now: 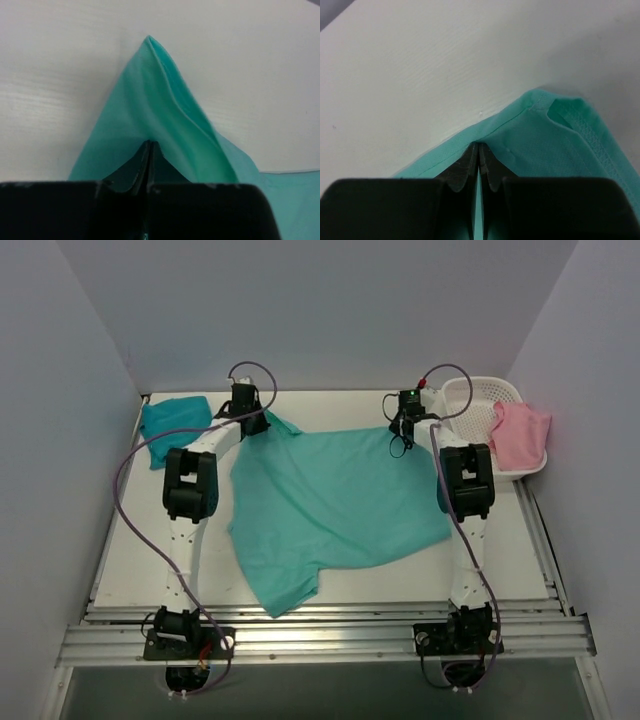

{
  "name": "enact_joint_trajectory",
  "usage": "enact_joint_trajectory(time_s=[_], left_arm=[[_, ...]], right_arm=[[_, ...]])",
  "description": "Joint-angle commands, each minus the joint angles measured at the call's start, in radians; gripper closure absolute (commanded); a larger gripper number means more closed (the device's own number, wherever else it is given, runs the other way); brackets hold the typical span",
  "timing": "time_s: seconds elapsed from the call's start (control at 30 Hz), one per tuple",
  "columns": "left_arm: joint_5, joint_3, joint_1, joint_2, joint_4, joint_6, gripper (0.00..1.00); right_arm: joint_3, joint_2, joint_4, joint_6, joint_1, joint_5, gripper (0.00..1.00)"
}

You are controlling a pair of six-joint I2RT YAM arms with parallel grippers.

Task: Fold and stack the t-shirts
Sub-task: Flatten the tshirt out

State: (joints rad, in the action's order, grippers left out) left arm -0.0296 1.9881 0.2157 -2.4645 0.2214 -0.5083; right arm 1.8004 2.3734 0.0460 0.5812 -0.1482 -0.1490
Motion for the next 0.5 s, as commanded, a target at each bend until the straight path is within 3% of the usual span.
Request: enact_joint_trajectory(time_s=[0.0,0.03,0.1,0.17,0.2,0.23,0.27,0.3,0.33,0.37,0.47], left_arm=[[-0.039,0.235,-0.03,-0.1,0.136,0.051,0.96],[-0.082,0.428,-0.035,-0.19,0.224,0.071,0.96],[-0.095,0.652,-0.051,-0.352,0.341,0.105,0.93],[-0.038,0.933,-0.071,-0.422,0.398,0.088,0.91],[-0.026,0.954,-0.09,-0.425,0.401,0.058,0.87],[-0.018,0.933,-0.094,-0.368,0.362,0.05,0.76],[-0.009,0.773,-0.098,-0.31,0.316,0.045,0.71],[-0.012,0.662,-0.096,-0.245,0.185,0.048,0.65],[-0.012,0.555,-0.095,-0.111,0.12,0.053,0.59],[-0.027,0.394,-0.093,-0.05,0.074,0.057,0.47],[-0.046,0.287,-0.091,0.116,0.032,0.059,0.36]], right_arm=[[0.043,0.078,-0.098,0.026,0.044,0.02,1.0],[0.06,0.089,-0.106,0.038,0.058,0.022,1.0],[0.125,0.119,-0.112,0.049,0.07,0.006,1.0],[0.215,0.144,-0.109,0.04,0.079,0.003,1.0],[0.25,0.165,-0.115,0.032,0.082,0.021,0.95],[0.276,0.17,-0.121,0.022,0.084,0.044,0.61],[0.29,0.164,-0.118,0.011,0.087,0.06,0.4],[0.257,0.114,-0.103,0.006,0.084,0.048,0.26],[0.217,0.074,-0.048,0.005,0.082,0.048,0.0],[0.177,-0.006,-0.003,0.0,0.081,0.046,0.0],[0.09,-0.106,0.014,-0.012,0.075,0.051,0.0]])
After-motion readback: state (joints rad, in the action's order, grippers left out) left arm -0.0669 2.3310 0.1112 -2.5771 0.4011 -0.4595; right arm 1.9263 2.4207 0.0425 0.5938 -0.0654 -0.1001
